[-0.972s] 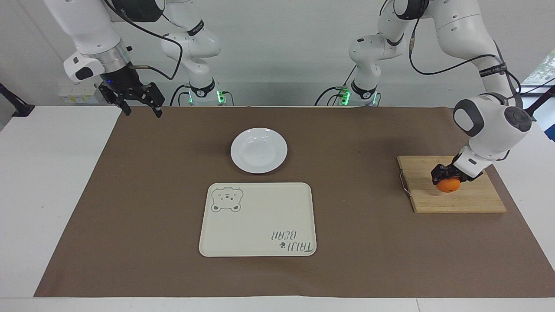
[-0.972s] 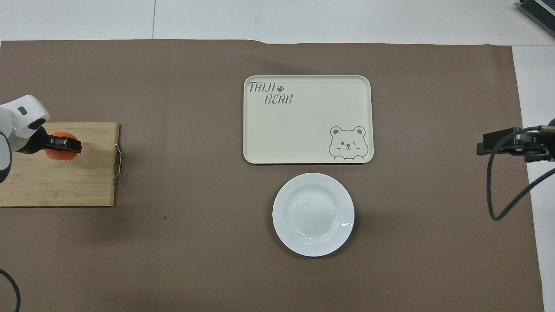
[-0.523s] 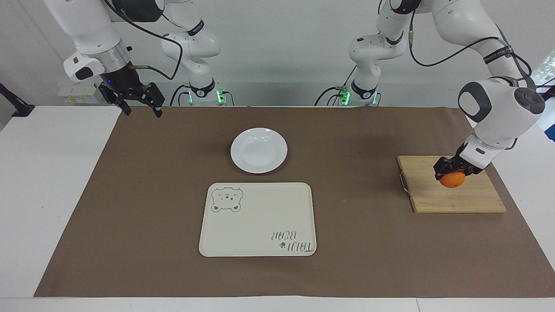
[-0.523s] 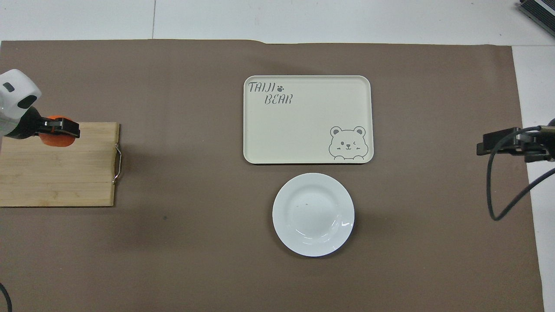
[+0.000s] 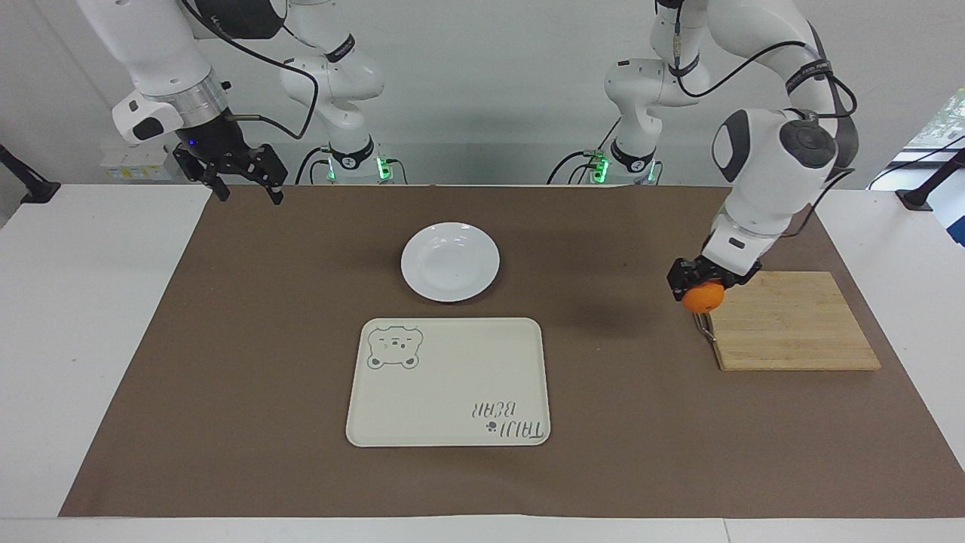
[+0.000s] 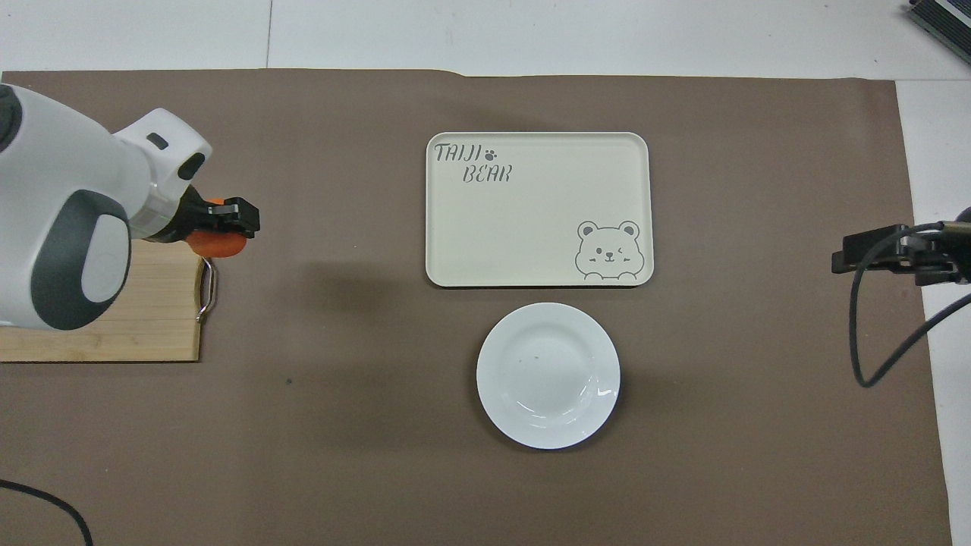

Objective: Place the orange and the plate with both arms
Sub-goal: 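Grasp the orange with the left gripper and lift it off the board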

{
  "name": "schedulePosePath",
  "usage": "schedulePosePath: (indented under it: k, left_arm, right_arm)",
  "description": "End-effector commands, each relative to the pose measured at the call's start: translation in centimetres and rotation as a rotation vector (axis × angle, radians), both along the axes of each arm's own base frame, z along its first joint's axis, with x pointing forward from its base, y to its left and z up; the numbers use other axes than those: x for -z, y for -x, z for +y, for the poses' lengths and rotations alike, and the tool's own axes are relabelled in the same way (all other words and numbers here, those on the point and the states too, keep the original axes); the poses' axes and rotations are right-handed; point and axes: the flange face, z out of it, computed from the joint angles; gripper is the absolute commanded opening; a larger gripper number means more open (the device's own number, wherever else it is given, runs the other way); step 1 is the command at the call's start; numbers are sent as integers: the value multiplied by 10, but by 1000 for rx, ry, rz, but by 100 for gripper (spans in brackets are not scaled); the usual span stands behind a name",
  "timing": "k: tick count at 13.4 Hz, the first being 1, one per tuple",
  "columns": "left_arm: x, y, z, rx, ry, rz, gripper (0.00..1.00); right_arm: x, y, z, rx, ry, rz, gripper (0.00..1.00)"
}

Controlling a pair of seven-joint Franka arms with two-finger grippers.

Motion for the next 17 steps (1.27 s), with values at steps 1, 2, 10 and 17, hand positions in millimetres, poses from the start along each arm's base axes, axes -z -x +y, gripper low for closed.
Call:
schedulePosePath:
  k: [1,2,10,17]
  left_arm:
    - [-10,20,-63,-61,13,-5,0]
    - [-15,34,-98,-63,21,-15,0]
    - [23,137,-291,-87,71,-34,0]
    - [109,187,-370,-81,103,-30,0]
  right_arm:
    - [1,8,0,-20,-14,2,100]
    - [2,8,1,-43,-23,3,100]
    - [39,21,8,-71,-236,33,100]
    - [64,23,-9,-34,-449,17,100]
